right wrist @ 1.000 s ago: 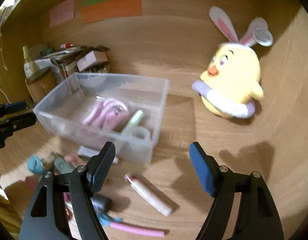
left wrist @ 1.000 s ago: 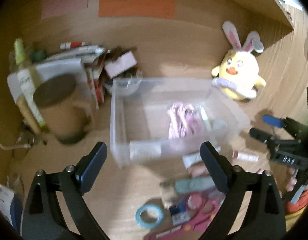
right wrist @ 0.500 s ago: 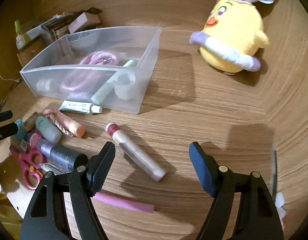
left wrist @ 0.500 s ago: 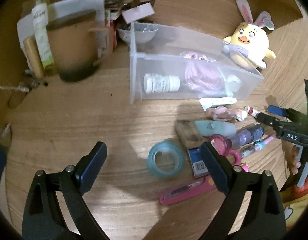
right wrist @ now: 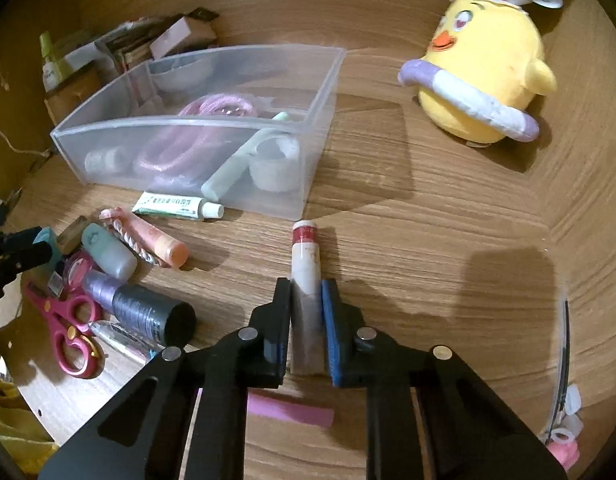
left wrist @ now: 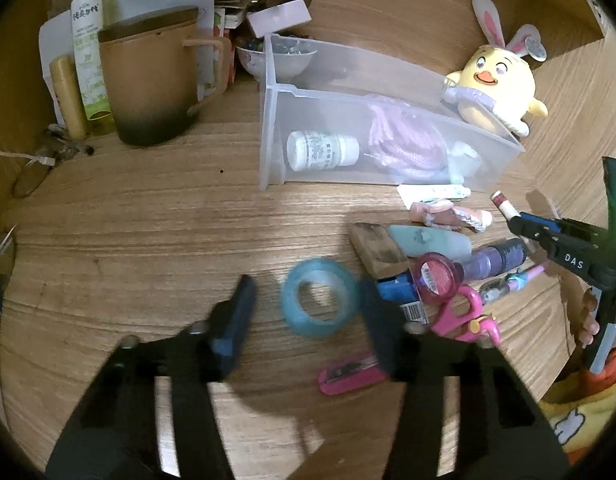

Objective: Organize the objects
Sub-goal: 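Grasp the blue tape roll with the left tool while the right tool grasps a lip balm, then release the blue tape and lip balm into the clear box with both tools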

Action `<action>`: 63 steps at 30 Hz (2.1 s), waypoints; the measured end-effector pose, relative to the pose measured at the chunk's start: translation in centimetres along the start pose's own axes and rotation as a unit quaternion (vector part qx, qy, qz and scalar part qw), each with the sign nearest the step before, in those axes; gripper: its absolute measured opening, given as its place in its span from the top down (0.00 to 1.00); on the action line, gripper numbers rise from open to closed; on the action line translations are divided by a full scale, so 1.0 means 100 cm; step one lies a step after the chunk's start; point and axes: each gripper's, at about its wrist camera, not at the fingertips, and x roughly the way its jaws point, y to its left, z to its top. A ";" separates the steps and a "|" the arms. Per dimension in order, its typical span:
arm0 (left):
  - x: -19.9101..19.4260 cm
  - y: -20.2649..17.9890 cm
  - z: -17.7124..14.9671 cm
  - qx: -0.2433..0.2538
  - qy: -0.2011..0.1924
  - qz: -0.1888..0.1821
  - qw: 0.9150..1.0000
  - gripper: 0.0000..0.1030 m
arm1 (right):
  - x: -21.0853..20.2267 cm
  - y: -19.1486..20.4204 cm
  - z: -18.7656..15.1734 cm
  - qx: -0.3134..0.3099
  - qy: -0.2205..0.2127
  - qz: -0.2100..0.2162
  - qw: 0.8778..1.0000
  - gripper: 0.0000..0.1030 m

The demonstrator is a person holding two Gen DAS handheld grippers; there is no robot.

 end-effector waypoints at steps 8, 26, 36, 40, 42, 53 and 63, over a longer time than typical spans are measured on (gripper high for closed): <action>-0.006 0.004 0.005 -0.008 -0.021 0.009 1.000 0.62 | -0.031 -0.009 -0.001 0.023 -0.044 -0.008 0.999 0.86; -0.050 -0.019 0.074 0.008 -0.135 -0.019 0.991 0.62 | -0.080 0.025 0.052 0.006 -0.155 0.033 0.987 0.86; -0.030 -0.024 0.108 0.008 -0.131 -0.025 0.991 0.62 | -0.042 0.045 0.098 0.006 -0.139 0.052 0.989 0.86; -0.013 -0.024 0.116 0.003 -0.115 -0.028 0.993 0.62 | -0.018 0.046 0.110 0.009 -0.114 0.051 0.992 0.86; -0.003 -0.024 0.117 0.000 -0.106 -0.032 0.994 0.62 | -0.002 0.045 0.112 0.017 -0.094 0.052 0.994 0.86; 0.037 -0.040 0.123 0.023 -0.056 -0.017 0.998 0.61 | 0.038 0.047 0.112 0.015 -0.041 0.050 0.998 0.86; 0.012 -0.041 0.117 0.019 -0.077 -0.028 0.996 0.34 | 0.015 0.053 0.107 -0.008 -0.058 0.036 0.998 0.68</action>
